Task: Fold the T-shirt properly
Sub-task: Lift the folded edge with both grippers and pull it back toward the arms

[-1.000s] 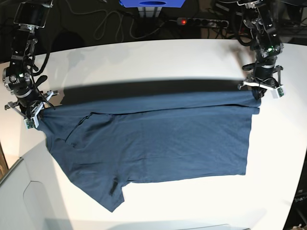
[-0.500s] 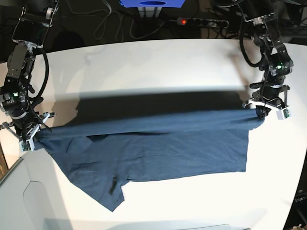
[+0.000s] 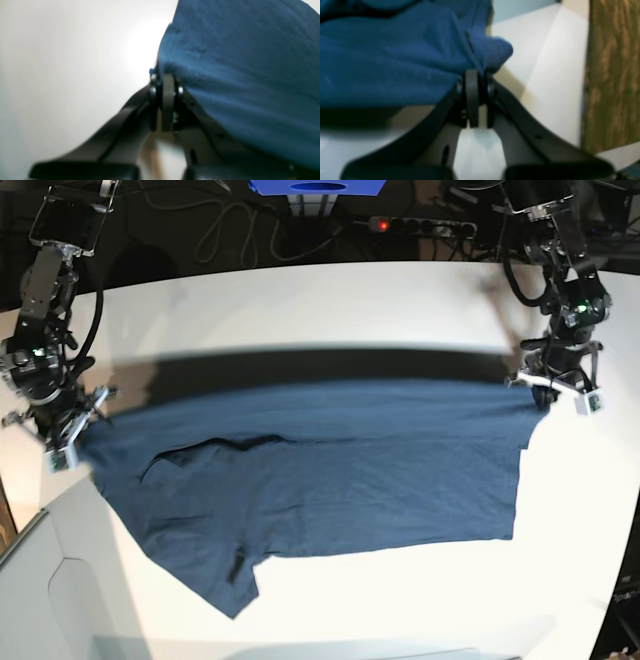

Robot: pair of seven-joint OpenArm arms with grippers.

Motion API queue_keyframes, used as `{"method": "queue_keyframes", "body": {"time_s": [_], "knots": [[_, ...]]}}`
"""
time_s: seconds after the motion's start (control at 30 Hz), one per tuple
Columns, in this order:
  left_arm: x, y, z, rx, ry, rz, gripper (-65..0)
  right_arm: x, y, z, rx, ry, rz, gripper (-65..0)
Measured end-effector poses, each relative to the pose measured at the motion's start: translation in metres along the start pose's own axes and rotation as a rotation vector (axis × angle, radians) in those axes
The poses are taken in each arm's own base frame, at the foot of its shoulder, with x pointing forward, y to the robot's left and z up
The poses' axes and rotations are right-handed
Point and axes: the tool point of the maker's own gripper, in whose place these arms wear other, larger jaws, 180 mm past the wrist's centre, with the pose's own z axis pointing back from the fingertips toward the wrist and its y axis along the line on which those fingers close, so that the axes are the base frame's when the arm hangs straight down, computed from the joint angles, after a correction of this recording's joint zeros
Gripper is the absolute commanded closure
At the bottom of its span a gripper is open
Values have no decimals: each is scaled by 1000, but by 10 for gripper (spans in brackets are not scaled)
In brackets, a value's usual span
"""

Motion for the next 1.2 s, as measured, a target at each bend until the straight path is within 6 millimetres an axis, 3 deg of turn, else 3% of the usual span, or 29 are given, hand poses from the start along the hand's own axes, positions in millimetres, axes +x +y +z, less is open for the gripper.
{"method": "queue_keyframes", "body": {"time_s": [0.07,0.1,0.17,0.3,0.4,0.57,0.7,0.87,1.03,1.2], "knots": [[43,-6,9,-17,-129,-30,0,29,-13,12,-45,-96,15,-1],[56,-6,12,-15,-175,-39,0,32,-12,13,-46,-106,22,-1],[54,-7,12,-15,-167,-39,0,17,-4,10,-22,-66,26,-1],[0,-6,13,-5,-38,9,0,-41,14,10,23,88,33,-1],[-27,-2,16,11,26,23,0,-42,16,11,28,77,31,-1],[-46,0,22,16,59,33,0,-67,13,19,13,136,11,-1],[-70,7,31,32,123,23,0,-70,13,21,17,132,12,-1],[-76,10,35,37,131,19,0,-96,21,27,35,196,20,-1],[-101,18,48,53,200,7,0,-109,25,31,47,225,25,-1],[-111,22,55,61,222,-1,0,-117,28,34,54,241,28,-1]]}}
